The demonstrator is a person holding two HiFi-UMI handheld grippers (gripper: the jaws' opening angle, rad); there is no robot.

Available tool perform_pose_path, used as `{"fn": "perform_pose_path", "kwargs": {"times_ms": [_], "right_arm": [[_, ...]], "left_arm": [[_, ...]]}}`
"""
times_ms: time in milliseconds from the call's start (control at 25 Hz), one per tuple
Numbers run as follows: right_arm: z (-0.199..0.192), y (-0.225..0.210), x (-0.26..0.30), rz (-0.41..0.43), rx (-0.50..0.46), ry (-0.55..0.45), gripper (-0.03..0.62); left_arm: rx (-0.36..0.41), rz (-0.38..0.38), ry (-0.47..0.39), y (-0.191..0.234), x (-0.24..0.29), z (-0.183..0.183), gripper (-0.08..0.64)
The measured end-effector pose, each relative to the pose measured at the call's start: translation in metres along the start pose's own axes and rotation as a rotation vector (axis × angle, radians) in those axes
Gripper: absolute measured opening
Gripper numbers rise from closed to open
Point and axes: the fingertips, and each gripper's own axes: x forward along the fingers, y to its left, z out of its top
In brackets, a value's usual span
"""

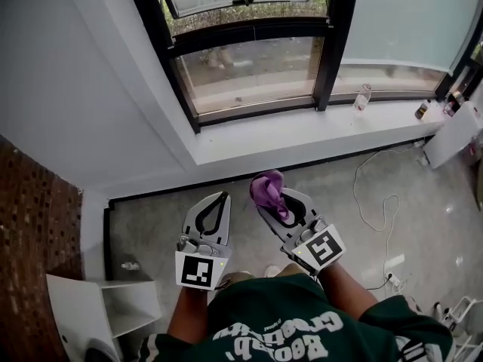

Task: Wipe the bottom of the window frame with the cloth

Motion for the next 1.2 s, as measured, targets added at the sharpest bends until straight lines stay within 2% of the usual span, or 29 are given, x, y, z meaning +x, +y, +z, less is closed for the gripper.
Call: {"fn": "perform_pose_path", "kwargs": {"times_ms": [200,440,720,960,1200], "right_arm": [[-0.003,-0.011,-0.013,0.0,0.017,-0.004,0.164],[-0.01,-0.021,-0.016,-0.011,0.052,-0.009,0.164],[-0.026,-0.031,-0.006,-0.011,0.041,0.011,0.164],[-0.041,-0.069,0.018,-0.094,0.031,0.029,0.164],[-0.051,-0.113,0.086,-0.133,0.005,0.069,0.164]], "left_arm": [[0.004,0.041,-0.002,-0.002,0.007,0.007,0.003],[0.015,0.033,0.026,-0.004,0.007,0.0,0.003],[-0.001,0.042,0.042,0.01,0.021,-0.017,0.003],[-0.019,0.018,0.026,0.036,0.06,-0.038,0.003],[-0.021,-0.02,0.002,0.092,0.125,-0.055,0.003]]}}
